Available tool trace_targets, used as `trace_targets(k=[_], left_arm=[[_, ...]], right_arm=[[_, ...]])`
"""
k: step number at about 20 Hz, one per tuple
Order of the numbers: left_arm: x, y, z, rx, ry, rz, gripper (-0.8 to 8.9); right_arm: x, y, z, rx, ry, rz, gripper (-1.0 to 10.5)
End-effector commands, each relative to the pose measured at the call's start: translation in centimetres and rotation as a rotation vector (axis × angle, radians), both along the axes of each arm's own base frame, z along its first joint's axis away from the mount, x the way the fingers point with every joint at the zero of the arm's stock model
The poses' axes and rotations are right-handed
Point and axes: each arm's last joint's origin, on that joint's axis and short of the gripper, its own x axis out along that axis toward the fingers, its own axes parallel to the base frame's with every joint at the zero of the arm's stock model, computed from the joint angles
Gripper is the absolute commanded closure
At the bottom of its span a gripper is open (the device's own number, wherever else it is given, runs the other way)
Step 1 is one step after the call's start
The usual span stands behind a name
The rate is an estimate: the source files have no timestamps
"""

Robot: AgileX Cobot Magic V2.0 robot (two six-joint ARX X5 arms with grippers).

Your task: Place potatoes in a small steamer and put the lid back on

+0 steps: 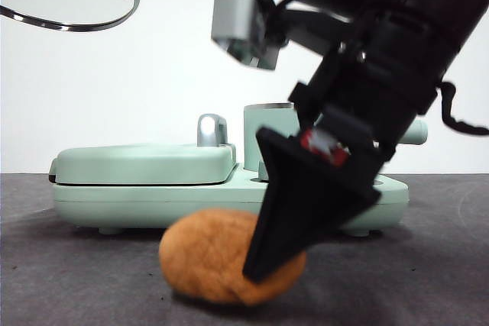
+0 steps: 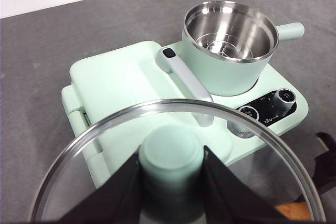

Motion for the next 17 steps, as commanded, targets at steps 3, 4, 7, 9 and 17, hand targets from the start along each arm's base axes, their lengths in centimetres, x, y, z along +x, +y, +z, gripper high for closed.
trace_targets(k=[3,4,7,9,17], left_arm=[[0.1,-0.1,0.8,-0.016,-0.040,-0.001,7.99],[0.1,-0.1,0.8,-0.016,-0.040,-0.001,7.99],[0.1,-0.1,0.8,-0.016,-0.040,-0.001,7.99],[0.1,-0.1,0.8,-0.017,-0.040,-0.001,7.99],[0.1,-0.1,0.8,-0.017,-0.040,-0.001,7.99]], right_arm=[[-0.1,-0.6,4.2,0.060,0.087,-0.170,7.3],[-0.1,-0.9,5.6,0.057,0.119,-0.218,7.3],[0.6,-2.1,10.4,0.004,0.196,-0.370,7.3],[1.3,-3.0,13.6,-0.019,0.188,-0.432,7.3],[6.1,-4.4,19.8,0.041,0.060,-0.526,7.3]])
